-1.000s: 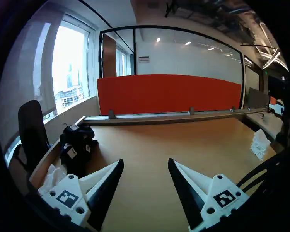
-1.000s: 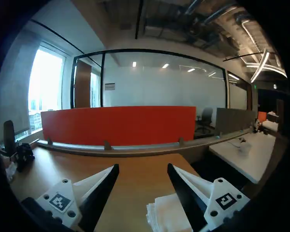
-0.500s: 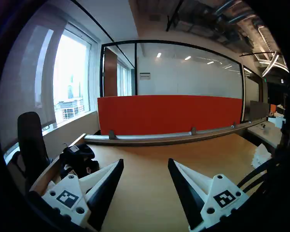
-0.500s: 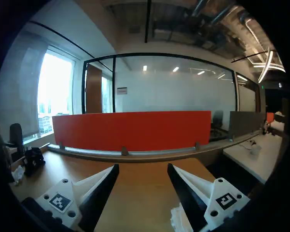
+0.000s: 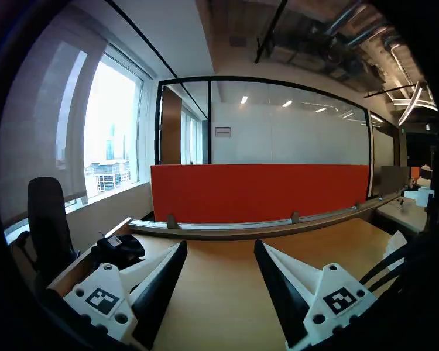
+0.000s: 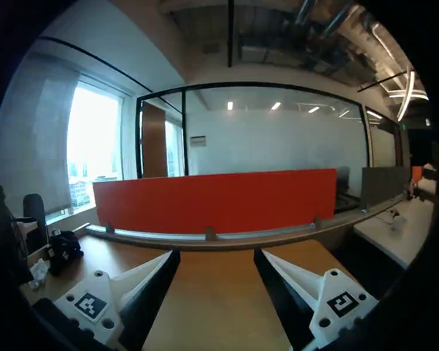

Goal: Fold towel

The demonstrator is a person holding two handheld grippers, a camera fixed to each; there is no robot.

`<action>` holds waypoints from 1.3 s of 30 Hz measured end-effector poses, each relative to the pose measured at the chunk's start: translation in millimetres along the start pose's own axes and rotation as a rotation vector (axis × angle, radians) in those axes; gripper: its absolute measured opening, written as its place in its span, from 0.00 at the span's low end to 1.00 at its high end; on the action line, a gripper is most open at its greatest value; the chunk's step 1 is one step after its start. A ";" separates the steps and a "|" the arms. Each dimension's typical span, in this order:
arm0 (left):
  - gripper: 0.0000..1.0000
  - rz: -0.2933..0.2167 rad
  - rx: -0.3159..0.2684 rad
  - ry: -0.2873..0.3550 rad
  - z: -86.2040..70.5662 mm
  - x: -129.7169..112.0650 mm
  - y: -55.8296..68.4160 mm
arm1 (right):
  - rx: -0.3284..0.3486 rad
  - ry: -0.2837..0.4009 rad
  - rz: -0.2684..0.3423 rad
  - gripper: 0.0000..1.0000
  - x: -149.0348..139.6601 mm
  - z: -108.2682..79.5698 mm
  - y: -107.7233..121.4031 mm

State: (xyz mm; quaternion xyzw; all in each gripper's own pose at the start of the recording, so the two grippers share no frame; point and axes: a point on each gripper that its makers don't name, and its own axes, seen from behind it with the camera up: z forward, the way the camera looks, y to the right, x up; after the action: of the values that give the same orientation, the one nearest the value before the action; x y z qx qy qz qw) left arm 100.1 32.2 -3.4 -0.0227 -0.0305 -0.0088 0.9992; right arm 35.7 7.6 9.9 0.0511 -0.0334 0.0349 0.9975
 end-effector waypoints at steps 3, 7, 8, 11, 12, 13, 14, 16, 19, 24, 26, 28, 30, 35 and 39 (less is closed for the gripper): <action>0.84 -0.011 0.003 0.009 -0.2 2.1 -3.8 | -0.007 -0.001 -0.010 0.98 -0.3 -0.3 -0.3; 0.84 -0.013 0.019 0.021 -0.5 6.1 -10.9 | -0.020 0.004 -0.013 0.99 2.5 0.4 -1.3; 0.84 -0.012 0.022 0.025 -0.6 7.4 -12.0 | -0.022 0.007 -0.014 0.99 3.3 0.5 -1.8; 0.84 -0.012 0.019 0.034 -0.7 9.8 -12.2 | -0.026 0.007 -0.021 0.99 5.0 -0.1 -3.9; 0.84 -0.012 0.018 0.036 -0.9 9.7 -12.1 | -0.027 0.007 -0.024 0.99 5.1 -0.2 -4.8; 0.84 -0.012 0.017 0.038 -1.2 9.1 -12.0 | -0.028 0.006 -0.027 0.99 5.1 -0.2 -5.9; 0.84 -0.012 0.016 0.039 -1.4 8.6 -11.9 | -0.030 0.006 -0.031 0.99 5.0 -0.2 -6.9; 0.84 -0.018 0.015 0.036 -2.1 3.3 -11.4 | -0.031 0.006 -0.039 0.99 5.1 -0.4 -9.3; 0.84 -0.026 0.014 0.028 -2.7 -6.6 -10.8 | -0.031 0.011 -0.051 1.00 4.2 -0.1 -13.5; 0.84 -0.030 0.016 0.030 -2.5 -23.4 -10.7 | -0.025 0.010 -0.049 1.00 -4.5 1.5 -22.2; 0.84 -0.028 0.019 0.035 -2.2 -30.0 -11.3 | -0.020 0.010 -0.047 1.00 -10.8 2.0 -26.8; 0.84 -0.028 0.018 0.045 -1.9 -35.8 -10.8 | -0.017 0.003 -0.050 1.00 -19.5 2.6 -30.3; 0.84 -0.027 0.016 0.056 -1.4 -41.6 -10.1 | -0.016 -0.003 -0.055 1.00 -27.3 2.8 -32.9; 0.84 -0.011 0.017 0.066 2.0 -65.2 -9.5 | -0.017 0.002 -0.059 0.99 -40.2 2.0 -37.3; 0.84 -0.005 0.022 0.062 6.2 -85.9 -6.1 | -0.015 0.007 -0.055 0.99 -48.3 1.3 -37.6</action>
State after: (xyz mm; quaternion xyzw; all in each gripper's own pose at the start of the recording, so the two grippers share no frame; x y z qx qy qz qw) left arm 13.9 27.8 -2.2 -0.0112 0.0003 -0.0119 0.9999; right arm -9.7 -33.0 4.0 0.0445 -0.0288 0.0073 0.9986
